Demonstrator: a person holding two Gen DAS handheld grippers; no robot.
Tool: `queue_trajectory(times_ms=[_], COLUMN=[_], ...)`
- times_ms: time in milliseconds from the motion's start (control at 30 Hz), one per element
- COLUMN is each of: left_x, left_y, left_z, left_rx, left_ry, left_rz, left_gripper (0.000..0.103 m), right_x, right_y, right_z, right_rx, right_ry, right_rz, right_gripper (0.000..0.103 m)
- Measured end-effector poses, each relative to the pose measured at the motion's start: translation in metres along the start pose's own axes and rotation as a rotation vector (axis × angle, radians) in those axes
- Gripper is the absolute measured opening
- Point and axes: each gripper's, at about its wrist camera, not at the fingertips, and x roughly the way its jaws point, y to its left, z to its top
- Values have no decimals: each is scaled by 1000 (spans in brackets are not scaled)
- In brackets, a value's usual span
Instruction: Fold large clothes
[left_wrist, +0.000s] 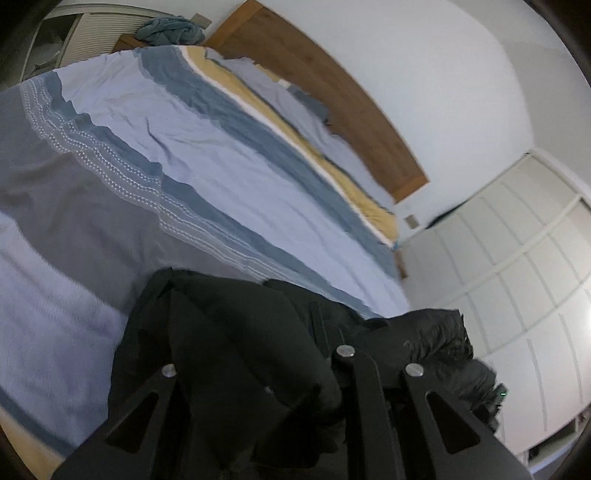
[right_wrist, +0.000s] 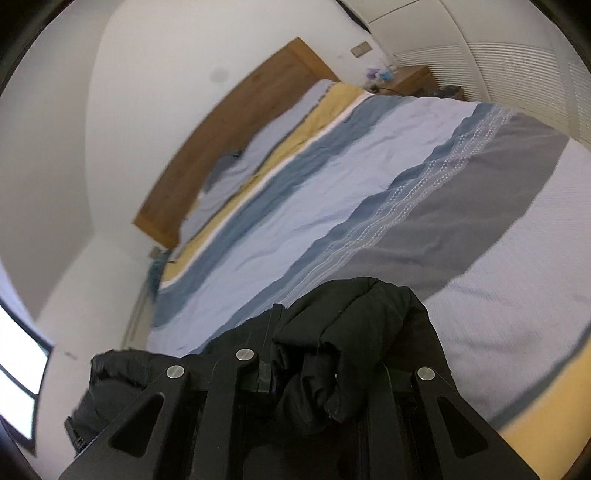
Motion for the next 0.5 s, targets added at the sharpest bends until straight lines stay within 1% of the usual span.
queue_trajectory(times_ms=[33, 133, 200, 333, 400, 500], left_x=[18, 58, 78, 114, 122, 133], left_y=[7, 25, 36, 55, 59, 64], left_z=[6, 12, 11, 10, 10, 10], left_rx=[-3, -25, -23, -18, -9, -17], left_ry=[6, 19, 26, 41, 44, 56], left_rz=[24, 66, 86, 77, 72, 67], left_gripper=[17, 17, 18, 18, 18, 18], right_x=[11, 44, 71, 113, 125, 139], right_y=[1, 2, 2, -10, -15, -18], right_z=[2, 5, 4, -1, -3, -5], right_rx=[-4, -27, -69, -85, -91, -91], right_ry=[3, 11, 24, 64, 75, 97], right_rz=[-12, -56, -101, -136, -141, -146], right_gripper=[17, 18, 19, 19, 22, 24])
